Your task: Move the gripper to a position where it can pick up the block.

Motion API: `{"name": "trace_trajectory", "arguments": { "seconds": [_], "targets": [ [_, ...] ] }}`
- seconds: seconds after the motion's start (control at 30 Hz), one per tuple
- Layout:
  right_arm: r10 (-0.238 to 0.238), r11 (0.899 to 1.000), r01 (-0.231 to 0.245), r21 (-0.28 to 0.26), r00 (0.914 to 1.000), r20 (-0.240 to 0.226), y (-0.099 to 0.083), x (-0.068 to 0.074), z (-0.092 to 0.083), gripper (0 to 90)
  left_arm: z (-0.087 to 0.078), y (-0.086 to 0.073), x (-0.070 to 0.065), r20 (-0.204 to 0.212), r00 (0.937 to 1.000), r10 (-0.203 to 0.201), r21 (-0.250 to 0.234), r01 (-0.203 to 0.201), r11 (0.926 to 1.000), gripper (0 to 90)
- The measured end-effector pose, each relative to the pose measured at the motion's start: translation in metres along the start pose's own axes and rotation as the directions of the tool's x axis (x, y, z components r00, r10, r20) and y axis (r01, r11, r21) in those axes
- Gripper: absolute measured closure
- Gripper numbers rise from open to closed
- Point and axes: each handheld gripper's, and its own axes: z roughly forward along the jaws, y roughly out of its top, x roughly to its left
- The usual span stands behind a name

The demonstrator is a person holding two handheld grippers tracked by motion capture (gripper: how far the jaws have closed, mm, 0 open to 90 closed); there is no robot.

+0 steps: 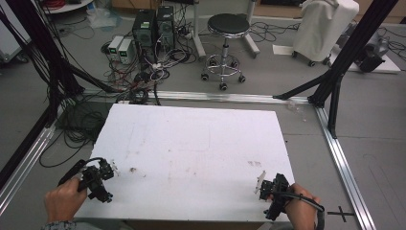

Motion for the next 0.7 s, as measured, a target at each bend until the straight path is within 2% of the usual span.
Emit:
{"name": "trace_trajectory", "arguments": {
  "seconds": [0.4, 0.7],
  "targets": [
    [-0.013, 1.000, 0.013, -0.003, 0.9998, 0.014, -0.001, -0.005, -0.003, 5.0, -0.001, 0.000, 0.000, -0.002, 1.0000, -0.008, -0.015, 0.008, 0.9999, 23.2],
    [-0.066, 0.998, 0.066, -0.009, 0.9970, 0.042, 0.001, -0.014, -0.002, 5.0, -0.001, -0.001, 0.000, 0.000, 1.0000, -0.009, -0.014, 0.009, 0.9999, 23.2]
  ]
}}
